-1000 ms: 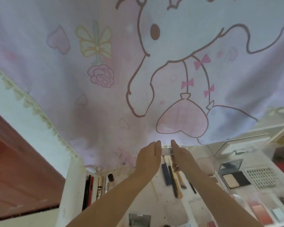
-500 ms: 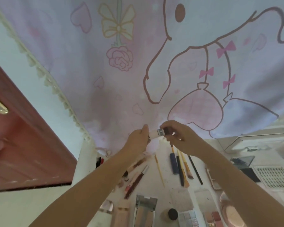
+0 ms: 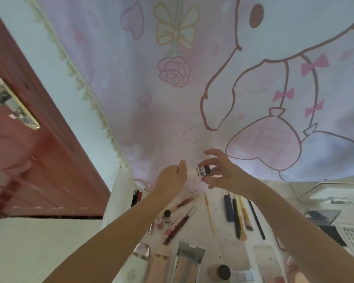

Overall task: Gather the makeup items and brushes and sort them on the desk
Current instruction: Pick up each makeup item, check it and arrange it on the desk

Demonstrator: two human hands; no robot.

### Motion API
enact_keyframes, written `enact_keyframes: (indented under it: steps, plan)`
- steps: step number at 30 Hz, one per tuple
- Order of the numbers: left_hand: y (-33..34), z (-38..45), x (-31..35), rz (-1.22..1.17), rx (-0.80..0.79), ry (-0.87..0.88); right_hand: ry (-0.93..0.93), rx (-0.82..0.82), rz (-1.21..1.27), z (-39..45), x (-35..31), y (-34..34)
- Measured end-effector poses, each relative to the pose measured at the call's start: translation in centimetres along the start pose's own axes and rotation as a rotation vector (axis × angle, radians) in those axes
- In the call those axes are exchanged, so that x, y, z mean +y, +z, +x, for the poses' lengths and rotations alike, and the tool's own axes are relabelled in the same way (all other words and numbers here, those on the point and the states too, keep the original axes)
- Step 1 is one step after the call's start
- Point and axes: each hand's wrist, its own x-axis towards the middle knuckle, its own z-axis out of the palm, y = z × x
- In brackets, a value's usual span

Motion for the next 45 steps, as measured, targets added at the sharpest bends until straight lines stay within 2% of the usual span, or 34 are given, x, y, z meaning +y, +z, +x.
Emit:
enact_keyframes:
  steps: [2, 5, 7, 10, 14, 19, 23, 27, 28, 31, 33, 36, 38, 41, 45]
  plan:
    - [0.0, -0.1, -0.1, -0.003, -0.003, -0.004, 0.090, 0.021, 0.015, 0.4, 0.0, 0.4]
    - [-0.1, -0.4, -0.6, -0.005, -0.005, -0.041, 0.029, 0.015, -0.216, 0.5, 0.0, 1.0]
    - [-0.2, -0.3, -1.3, -0.017, -0.021, -0.079, -0.057, 0.033, -0.154, 0.2, 0.4, 0.9]
    - [-0.5, -0.3, -2.4, -0.057, -0.025, -0.144, -0.030, -0.060, 0.063, 0.3, 0.7, 1.1]
    - [-0.4, -0.7, -2.8, -0.046, -0.030, -0.150, 0.046, -0.065, -0.024, 1.1, 0.6, 2.5]
    - [-0.5, -1.3, -3.4, -0.035, -0.005, -0.152, -0.013, -0.018, -0.103, 1.2, 0.8, 3.6]
    - [-0.1, -2.0, -4.5, -0.077, -0.062, -0.203, 0.031, -0.065, -0.015, 1.1, 2.1, 5.0]
    - [-0.5, -2.6, -5.9, -0.029, -0.027, -0.208, 0.145, -0.002, 0.162, 0.9, 4.1, 5.9]
    - [-0.8, -2.7, -6.5, 0.048, 0.007, -0.190, 0.158, 0.021, 0.110, 1.0, 4.5, 6.0]
    - [-1.5, -2.1, -9.1, 0.419, 0.123, -0.189, 0.097, 0.105, -0.320, 1.9, 5.4, 6.3]
    - [-0.9, -1.3, -11.3, 0.552, 0.191, -0.207, 0.065, 0.104, -0.490, 2.6, 5.7, 6.5]
    - [0.7, -0.3, -13.1, 0.474, 0.284, -0.242, 0.076, 0.069, -0.600, 4.1, 6.5, 7.3]
    - [1.7, 0.0, -13.7, 0.407, 0.299, -0.324, 0.099, 0.036, -0.655, 5.1, 7.2, 7.8]
    - [2.6, 0.4, -15.4, 0.426, 0.277, -0.450, 0.142, -0.016, -0.723, 6.6, 8.1, 8.4]
    - [3.3, 0.7, -17.2, 0.492, 0.197, -0.502, 0.197, -0.079, -0.786, 7.7, 9.0, 8.9]
